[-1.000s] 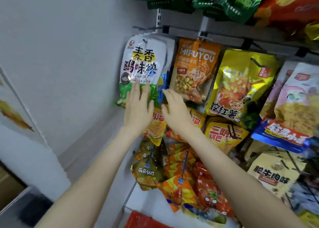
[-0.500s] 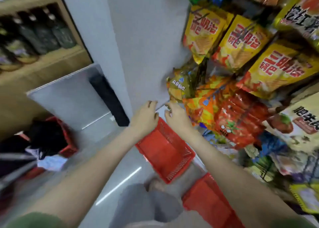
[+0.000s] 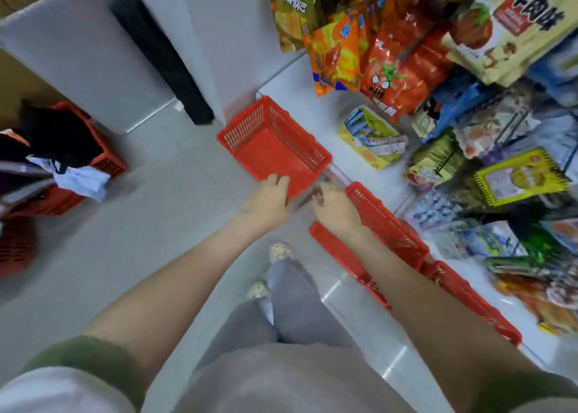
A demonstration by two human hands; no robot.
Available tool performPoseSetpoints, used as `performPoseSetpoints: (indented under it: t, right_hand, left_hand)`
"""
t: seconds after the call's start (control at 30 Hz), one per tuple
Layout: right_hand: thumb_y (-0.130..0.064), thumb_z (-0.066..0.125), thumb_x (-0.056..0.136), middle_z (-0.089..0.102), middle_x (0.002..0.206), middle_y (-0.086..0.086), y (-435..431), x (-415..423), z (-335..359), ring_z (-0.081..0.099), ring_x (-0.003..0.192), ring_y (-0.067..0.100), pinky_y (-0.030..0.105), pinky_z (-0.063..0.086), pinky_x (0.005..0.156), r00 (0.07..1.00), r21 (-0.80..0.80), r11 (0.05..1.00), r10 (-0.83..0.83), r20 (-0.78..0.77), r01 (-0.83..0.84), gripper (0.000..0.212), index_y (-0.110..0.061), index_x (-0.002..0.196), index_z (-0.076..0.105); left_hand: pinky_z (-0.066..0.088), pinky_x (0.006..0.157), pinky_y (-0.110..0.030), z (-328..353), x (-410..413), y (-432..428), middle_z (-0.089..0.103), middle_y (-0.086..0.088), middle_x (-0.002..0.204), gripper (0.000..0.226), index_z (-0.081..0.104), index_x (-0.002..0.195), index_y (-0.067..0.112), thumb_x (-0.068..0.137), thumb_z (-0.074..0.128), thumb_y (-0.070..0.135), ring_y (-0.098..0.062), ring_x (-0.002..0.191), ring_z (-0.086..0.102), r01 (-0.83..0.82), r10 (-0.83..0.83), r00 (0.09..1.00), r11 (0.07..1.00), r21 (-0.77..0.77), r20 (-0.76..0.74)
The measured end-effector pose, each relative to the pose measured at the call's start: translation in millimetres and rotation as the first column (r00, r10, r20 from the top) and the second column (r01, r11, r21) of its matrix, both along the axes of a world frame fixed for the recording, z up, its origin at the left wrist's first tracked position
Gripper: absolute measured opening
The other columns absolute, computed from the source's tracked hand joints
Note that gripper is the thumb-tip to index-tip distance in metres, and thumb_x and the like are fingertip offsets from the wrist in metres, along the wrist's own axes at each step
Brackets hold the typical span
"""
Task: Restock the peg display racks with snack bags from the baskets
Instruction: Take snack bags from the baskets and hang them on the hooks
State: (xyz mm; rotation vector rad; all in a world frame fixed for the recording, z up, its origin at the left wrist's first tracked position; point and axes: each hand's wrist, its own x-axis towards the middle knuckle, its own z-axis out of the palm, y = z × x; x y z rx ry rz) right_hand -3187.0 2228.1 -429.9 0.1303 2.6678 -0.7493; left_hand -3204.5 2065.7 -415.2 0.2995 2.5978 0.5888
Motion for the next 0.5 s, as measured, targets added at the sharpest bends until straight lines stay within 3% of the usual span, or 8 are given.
performPoseSetpoints:
  t: [0.1,0.3,0.5]
  right_hand:
    - [-0.013,0.049,0.091,0.059,0.118,0.021,35.8,47.8,-4.7,0.056,0.112,0.035,0.043,0.044,0.094,0.998,0.031,0.999,-0.033,0.045,0.032,0.027,-0.003,0.115,0.056]
    - [-0.016,0.047,0.095,0.054,0.126,0.017,129.9,125.3,-31.3,0.053,0.116,0.034,0.041,0.042,0.097,0.991,0.061,0.994,-0.092,0.097,0.086,0.035,-0.006,0.128,0.051]
    - [-0.007,0.049,0.092,0.054,0.123,0.023,285.4,249.5,-102.2,0.054,0.111,0.038,0.042,0.042,0.093,0.961,0.039,0.989,-0.151,0.231,0.146,0.037,-0.001,0.129,0.050]
  left_hand:
    - [0.048,0.089,-0.050,-2.4,40.4,27.5,0.052,-0.023,0.121,0.054,0.050,0.125,0.000,0.080,0.038,0.029,-0.042,0.108,0.055,0.056,-0.056,0.998,0.998,-0.006,0.042]
    - [0.043,0.092,-0.042,-10.9,100.4,111.9,0.046,-0.015,0.132,0.040,0.044,0.131,0.006,0.094,0.048,0.022,-0.036,0.118,0.049,0.121,-0.118,0.992,0.987,-0.106,0.041]
    - [0.041,0.096,-0.039,-85.3,199.9,245.2,0.038,-0.011,0.143,0.049,0.033,0.143,0.013,0.096,0.043,0.022,-0.031,0.124,0.044,0.250,-0.214,0.958,0.950,-0.186,0.191]
